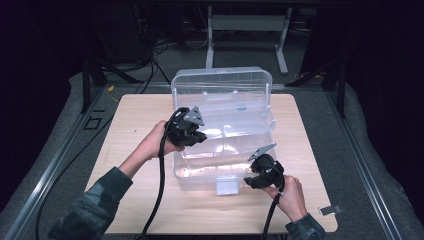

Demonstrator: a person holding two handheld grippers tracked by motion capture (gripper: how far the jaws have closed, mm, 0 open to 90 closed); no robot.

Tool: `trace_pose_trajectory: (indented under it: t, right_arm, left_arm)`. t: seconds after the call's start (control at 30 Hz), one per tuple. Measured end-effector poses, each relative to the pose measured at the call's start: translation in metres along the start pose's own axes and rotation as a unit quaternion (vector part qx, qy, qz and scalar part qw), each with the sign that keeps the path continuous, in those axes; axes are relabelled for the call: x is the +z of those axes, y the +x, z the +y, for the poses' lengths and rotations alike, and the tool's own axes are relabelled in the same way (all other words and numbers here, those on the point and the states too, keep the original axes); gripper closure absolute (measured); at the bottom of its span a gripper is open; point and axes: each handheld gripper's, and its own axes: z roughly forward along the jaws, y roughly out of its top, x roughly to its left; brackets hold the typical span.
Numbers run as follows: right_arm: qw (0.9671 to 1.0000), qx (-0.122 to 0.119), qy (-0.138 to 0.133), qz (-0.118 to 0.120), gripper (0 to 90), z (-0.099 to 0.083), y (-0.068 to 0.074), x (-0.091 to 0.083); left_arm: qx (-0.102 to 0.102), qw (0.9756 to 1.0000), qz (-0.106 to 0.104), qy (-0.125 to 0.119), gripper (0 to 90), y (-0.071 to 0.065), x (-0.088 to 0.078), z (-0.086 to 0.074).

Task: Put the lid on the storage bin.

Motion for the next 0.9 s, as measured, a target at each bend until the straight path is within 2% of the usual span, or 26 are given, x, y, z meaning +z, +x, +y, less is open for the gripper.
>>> trace_pose_trajectory:
  t: [0.6, 0.9]
  right_arm:
    - [1.0000, 0.000, -0.009, 0.002, 53.8, 0.000, 0.001, -0.002]
    - [1.0000, -0.001, -0.009, 0.003, 53.7, -0.001, 0.002, -0.002]
  left_arm:
    - [0.006, 1.0000, -0.002, -0.004, 86.8, -0.011, 0.000, -0.007]
    - [0.010, 0.9999, 0.005, -0.004, 86.8, -0.017, -0.001, -0.009]
